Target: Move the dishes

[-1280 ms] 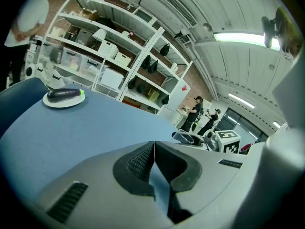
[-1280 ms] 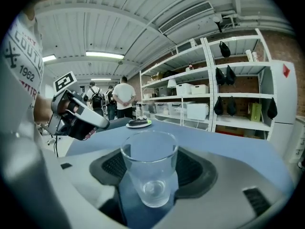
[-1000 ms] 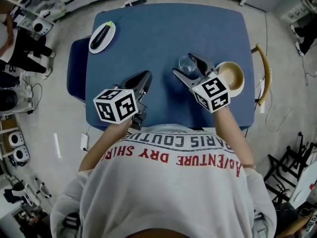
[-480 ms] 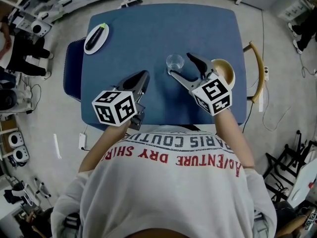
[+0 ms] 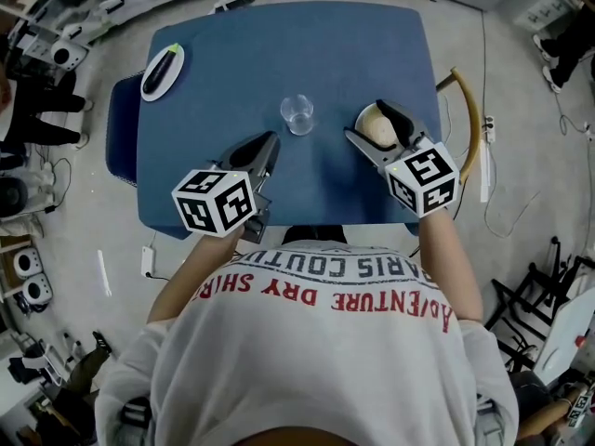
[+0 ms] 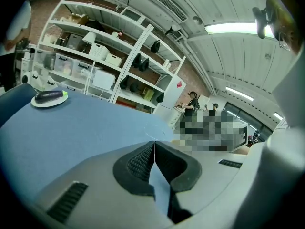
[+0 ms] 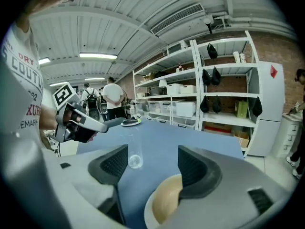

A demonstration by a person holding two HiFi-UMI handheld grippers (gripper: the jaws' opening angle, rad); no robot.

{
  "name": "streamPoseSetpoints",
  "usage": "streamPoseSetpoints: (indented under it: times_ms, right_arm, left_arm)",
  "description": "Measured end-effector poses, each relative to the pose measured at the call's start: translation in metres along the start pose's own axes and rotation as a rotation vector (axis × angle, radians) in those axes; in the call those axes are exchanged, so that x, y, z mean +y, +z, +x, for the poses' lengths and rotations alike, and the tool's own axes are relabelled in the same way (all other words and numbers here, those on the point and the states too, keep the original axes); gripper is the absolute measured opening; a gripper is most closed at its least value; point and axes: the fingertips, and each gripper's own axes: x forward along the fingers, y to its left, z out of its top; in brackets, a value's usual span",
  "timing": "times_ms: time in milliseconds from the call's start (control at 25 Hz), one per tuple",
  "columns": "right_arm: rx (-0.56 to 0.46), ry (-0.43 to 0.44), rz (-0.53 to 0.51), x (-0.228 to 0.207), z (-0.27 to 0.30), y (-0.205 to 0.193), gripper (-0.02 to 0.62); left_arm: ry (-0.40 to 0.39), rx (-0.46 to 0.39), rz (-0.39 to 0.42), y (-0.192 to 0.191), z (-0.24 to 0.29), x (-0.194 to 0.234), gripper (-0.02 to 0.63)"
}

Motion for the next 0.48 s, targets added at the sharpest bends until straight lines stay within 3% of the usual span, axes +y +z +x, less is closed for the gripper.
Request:
streamPoseSetpoints:
  times_ms: [280,480]
  right_arm:
    - [0.077,-0.08,0.041,-0.05,-0.034,-0.032,0.314]
    - [0.177,-0.099,0.167,-0.077,-0.043,-0.065,0.314]
  left_arm:
    - [0.012,0.012,-0.009,-0.011,0.009,-0.011,0.029]
    - [0.022,0.007,-0.008,-0.012,0.011,-0.014,0.029]
